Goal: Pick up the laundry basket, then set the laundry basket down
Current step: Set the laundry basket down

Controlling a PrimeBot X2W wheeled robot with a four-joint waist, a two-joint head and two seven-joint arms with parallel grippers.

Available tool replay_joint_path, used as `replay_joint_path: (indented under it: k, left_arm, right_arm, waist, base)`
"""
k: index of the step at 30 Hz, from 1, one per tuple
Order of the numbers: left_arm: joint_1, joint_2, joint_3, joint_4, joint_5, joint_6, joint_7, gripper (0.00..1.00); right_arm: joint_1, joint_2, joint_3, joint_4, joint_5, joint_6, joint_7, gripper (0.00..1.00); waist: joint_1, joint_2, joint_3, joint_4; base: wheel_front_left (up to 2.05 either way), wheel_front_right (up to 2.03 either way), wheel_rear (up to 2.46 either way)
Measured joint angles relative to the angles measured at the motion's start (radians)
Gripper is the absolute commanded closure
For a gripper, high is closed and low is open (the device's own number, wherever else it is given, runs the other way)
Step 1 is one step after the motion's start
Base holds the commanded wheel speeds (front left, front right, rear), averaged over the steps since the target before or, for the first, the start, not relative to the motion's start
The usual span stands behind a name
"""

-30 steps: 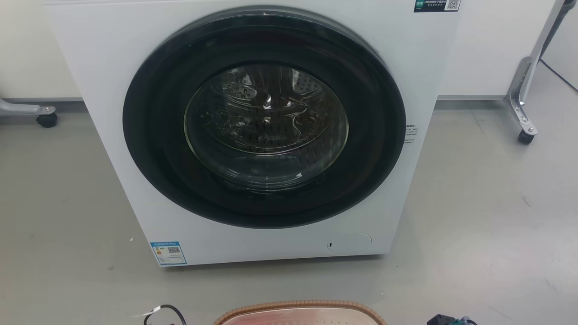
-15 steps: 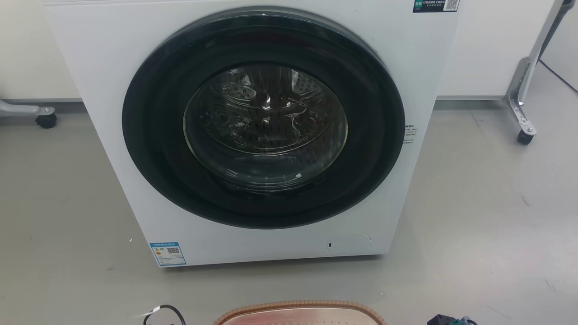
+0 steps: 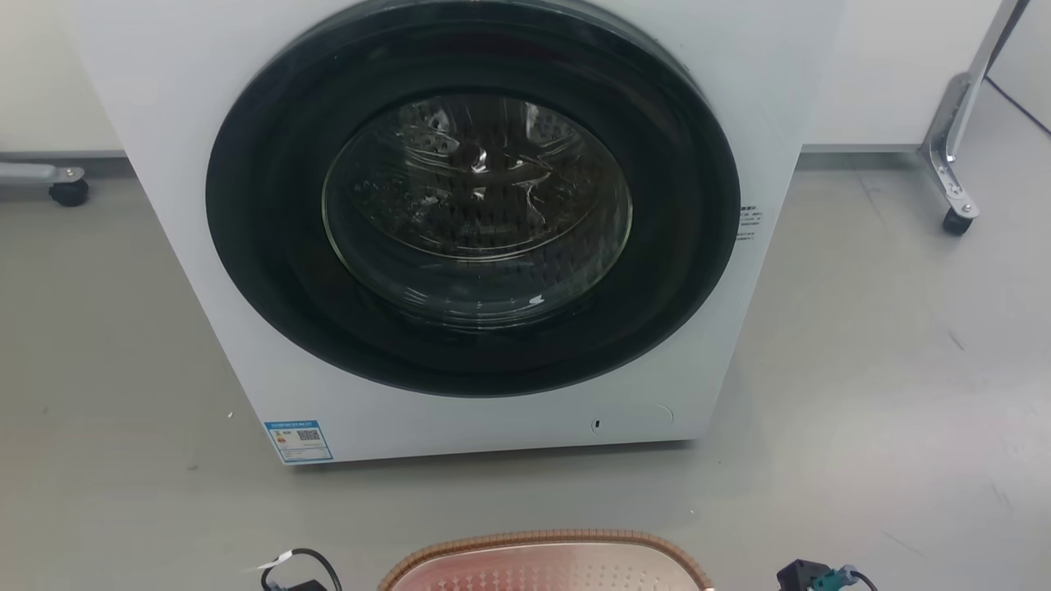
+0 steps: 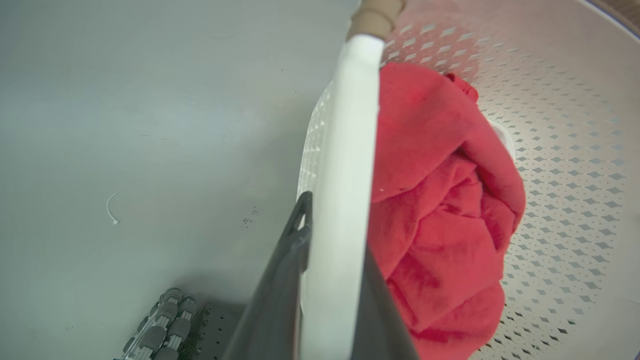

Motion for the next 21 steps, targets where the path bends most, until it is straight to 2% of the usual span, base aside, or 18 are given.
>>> replay_joint_path:
  k: [10, 21]
  left_arm:
    - [-0.038, -0.001, -0.002, -0.009, 0.0, 0.0, -0.038, 1.0]
    - [-0.13, 0.002, -0.004, -0.038, 0.004, 0.002, -0.091, 1.0]
  right_arm:
    - [-0.049, -0.007, 0.007, -0.002, -0.009, 0.0, -0.043, 1.0]
    - [-0.149, -0.021, 0.008, -0.014, -0.03, 0.0, -0.099, 1.0]
  waist:
    - [0.0, 0.0, 0.065, -0.005]
    - [0.0001, 0.0001, 0.189, -0.009]
  base:
    - [0.0, 0.0, 0.0]
    - [0.0, 0.0, 0.0]
